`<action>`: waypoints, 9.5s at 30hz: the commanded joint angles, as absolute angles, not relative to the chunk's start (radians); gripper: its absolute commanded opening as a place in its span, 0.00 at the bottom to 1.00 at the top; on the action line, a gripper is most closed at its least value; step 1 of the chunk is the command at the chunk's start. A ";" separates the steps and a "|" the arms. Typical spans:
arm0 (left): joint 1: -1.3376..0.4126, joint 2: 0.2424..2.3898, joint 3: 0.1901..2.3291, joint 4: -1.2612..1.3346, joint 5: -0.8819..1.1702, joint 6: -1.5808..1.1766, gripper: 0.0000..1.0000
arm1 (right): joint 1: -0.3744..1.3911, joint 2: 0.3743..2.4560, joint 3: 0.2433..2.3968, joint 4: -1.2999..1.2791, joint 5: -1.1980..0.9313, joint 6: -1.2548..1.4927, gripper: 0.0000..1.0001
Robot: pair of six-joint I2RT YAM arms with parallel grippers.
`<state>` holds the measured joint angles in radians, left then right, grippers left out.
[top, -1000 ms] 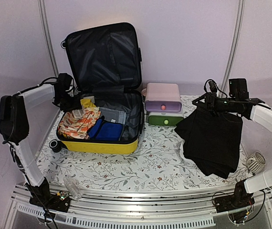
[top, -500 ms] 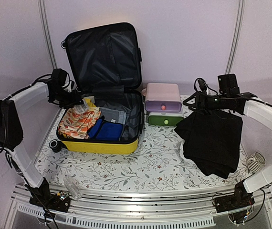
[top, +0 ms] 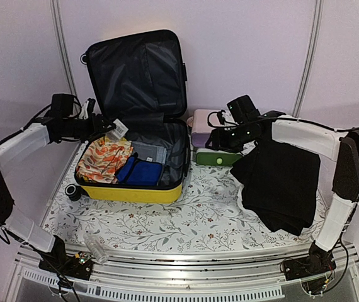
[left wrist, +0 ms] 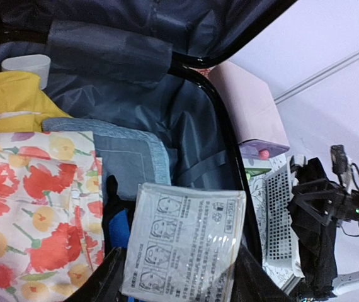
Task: Open, take out, and arrange the luggage
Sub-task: Pick up the makeup from the opened luggage, then open the drawer in the storage box, then pass from the left arm to the right, then place the makeup in the drawer.
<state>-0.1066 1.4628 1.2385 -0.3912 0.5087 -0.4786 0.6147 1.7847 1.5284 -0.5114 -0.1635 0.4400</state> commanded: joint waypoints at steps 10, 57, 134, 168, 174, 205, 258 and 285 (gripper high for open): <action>-0.116 1.355 1.128 -0.132 0.689 -0.532 0.47 | 0.612 1.825 1.538 -0.443 0.113 0.575 0.64; -0.330 1.418 1.054 0.244 0.707 -0.666 0.46 | 0.586 2.008 1.644 -0.449 0.069 0.567 0.98; -0.350 1.414 1.025 0.223 0.704 -0.627 0.46 | 0.602 1.932 1.551 -0.468 0.200 0.601 0.13; -0.520 1.635 1.195 0.266 0.654 -0.622 0.46 | 0.670 1.712 1.399 -0.574 0.140 0.680 0.64; -0.526 1.649 1.202 0.313 0.697 -0.671 0.46 | 0.672 1.608 1.389 -0.533 -0.045 0.571 0.85; -0.612 1.658 1.312 0.177 0.676 -0.752 0.45 | 0.953 1.659 1.515 -0.216 0.202 -0.283 0.92; -0.603 1.553 1.124 0.202 0.503 -0.651 0.94 | 0.638 1.800 1.426 -0.415 0.254 0.428 0.29; -0.603 1.539 1.111 0.193 0.506 -0.636 0.94 | 0.638 2.026 1.799 -0.655 0.068 0.387 0.52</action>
<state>-0.5938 1.5688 1.1198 0.1818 0.5072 -0.6552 0.6350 2.0132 1.7473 -0.6365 0.0799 0.3981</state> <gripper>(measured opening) 0.940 0.590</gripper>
